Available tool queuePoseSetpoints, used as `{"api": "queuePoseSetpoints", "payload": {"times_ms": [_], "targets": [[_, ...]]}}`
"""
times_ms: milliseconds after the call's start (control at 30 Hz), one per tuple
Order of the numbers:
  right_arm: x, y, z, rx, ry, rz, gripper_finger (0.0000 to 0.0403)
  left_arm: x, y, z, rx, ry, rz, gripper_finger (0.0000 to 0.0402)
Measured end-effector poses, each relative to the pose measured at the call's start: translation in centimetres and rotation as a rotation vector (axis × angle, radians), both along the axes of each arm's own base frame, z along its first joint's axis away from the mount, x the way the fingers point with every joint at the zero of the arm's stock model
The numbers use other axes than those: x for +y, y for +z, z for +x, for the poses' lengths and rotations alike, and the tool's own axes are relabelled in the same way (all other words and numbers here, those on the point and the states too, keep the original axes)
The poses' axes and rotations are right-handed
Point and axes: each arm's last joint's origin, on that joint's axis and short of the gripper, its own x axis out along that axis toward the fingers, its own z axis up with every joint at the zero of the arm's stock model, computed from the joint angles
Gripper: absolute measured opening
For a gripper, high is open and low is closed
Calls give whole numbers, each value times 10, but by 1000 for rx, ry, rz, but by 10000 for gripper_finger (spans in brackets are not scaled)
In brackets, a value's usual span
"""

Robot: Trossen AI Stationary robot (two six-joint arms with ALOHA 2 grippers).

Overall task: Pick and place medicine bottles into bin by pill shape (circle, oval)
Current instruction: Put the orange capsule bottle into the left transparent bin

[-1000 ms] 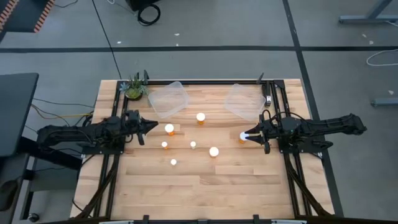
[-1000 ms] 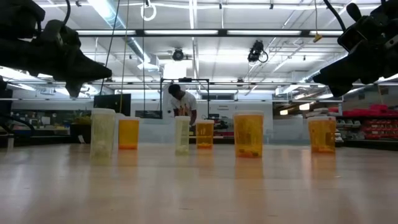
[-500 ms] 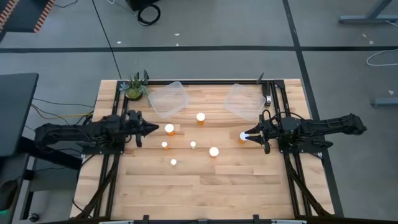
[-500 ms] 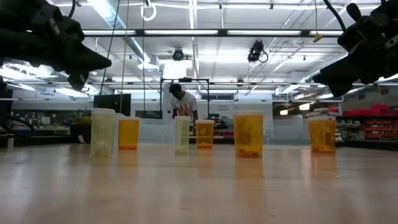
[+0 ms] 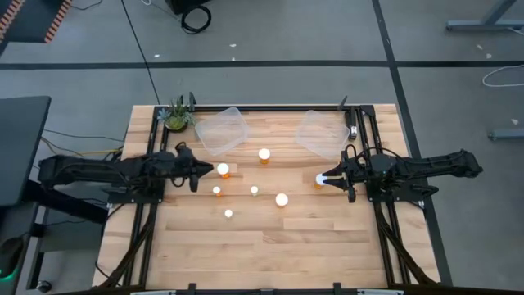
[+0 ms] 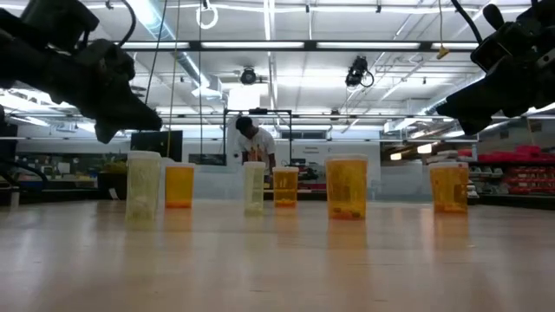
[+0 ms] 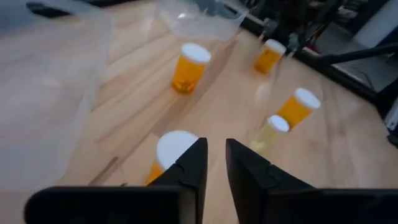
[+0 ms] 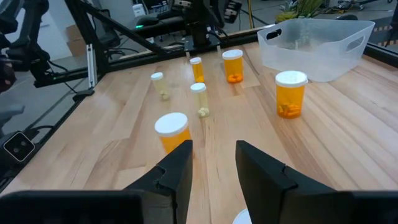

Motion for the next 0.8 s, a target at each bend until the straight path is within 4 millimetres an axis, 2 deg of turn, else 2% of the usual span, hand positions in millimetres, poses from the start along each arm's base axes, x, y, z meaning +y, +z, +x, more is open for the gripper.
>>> {"api": "queuePoseSetpoints", "payload": {"times_ms": [300,633,800], "targets": [[0,0,0,0,0,0,129,1,3,15,125,36,-85,121],[0,0,0,0,0,0,129,9,19,29,308,89,-113,232],[0,0,0,0,0,0,129,15,30,33,453,98,-100,263]]}}
